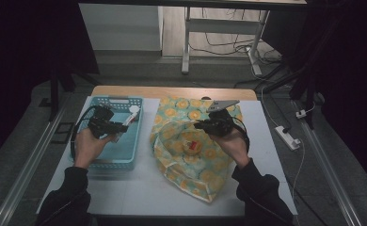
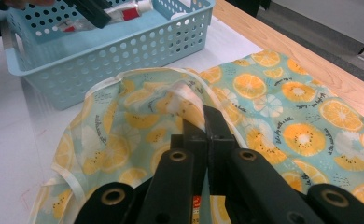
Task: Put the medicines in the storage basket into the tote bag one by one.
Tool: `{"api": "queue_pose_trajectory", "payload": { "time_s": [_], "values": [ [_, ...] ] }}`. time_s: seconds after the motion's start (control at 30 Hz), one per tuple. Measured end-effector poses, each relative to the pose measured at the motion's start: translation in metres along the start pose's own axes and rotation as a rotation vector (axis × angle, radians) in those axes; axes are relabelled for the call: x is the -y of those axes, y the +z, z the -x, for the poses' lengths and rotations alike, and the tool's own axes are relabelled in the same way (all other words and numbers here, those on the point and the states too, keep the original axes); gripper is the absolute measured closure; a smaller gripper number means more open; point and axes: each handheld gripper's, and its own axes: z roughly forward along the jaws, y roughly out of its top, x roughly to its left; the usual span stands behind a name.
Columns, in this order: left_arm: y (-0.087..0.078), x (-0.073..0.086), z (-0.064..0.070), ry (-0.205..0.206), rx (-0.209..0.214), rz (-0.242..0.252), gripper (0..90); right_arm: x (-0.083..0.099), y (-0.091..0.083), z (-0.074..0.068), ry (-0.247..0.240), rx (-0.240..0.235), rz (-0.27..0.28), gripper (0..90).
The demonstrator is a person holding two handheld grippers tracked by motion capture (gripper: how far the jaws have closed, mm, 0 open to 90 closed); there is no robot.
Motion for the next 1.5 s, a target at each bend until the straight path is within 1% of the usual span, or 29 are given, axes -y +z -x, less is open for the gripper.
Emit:
{"api": "queue_pose_trajectory", "payload": {
  "time_s": [0.03, 0.2, 0.43, 0.5, 0.6, 0.7, 0.83, 0.93, 1.03, 1.1, 1.23, 1.5],
  "values": [
    [-0.002, 0.000, 0.002, 0.007, 0.005, 0.002, 71.6, 0.000, 0.000, 0.000, 0.001, 0.000, 0.000, 89.5],
    [-0.010, 0.002, 0.011, 0.018, 0.020, 0.033, 71.6, 0.000, 0.001, 0.000, 0.001, -0.002, -0.003, 89.5],
    [-0.018, 0.005, 0.029, 0.058, 0.045, 0.052, 71.6, 0.001, 0.001, 0.000, 0.000, -0.003, -0.006, 89.5],
    [-0.019, 0.006, 0.035, 0.071, 0.050, 0.055, 71.6, 0.001, 0.001, 0.000, 0.001, -0.003, -0.006, 89.5],
    [-0.021, 0.006, 0.044, 0.073, 0.070, 0.050, 71.6, 0.001, 0.002, 0.000, -0.001, -0.003, -0.006, 89.5],
    [-0.021, 0.006, 0.055, 0.097, 0.087, 0.046, 71.6, 0.001, 0.002, 0.000, 0.000, -0.001, -0.005, 89.5],
    [-0.018, 0.005, 0.071, 0.136, 0.108, 0.040, 71.6, 0.001, 0.002, 0.000, 0.000, 0.000, -0.005, 89.5],
    [-0.014, 0.003, 0.083, 0.160, 0.131, 0.036, 71.6, 0.001, 0.002, 0.000, -0.001, 0.000, -0.005, 89.5],
    [-0.010, 0.001, 0.094, 0.188, 0.146, 0.028, 71.6, 0.001, 0.001, 0.000, 0.000, 0.000, -0.003, 89.5],
    [-0.008, 0.000, 0.100, 0.196, 0.159, 0.027, 71.6, 0.001, 0.001, 0.000, -0.001, 0.000, -0.003, 89.5],
    [-0.002, -0.003, 0.110, 0.215, 0.178, 0.014, 71.6, 0.001, 0.001, 0.000, -0.001, 0.000, -0.002, 89.5],
    [0.014, -0.011, 0.124, 0.237, 0.215, -0.012, 71.6, 0.001, 0.002, -0.001, -0.002, 0.000, -0.003, 89.5]
  ]
}}
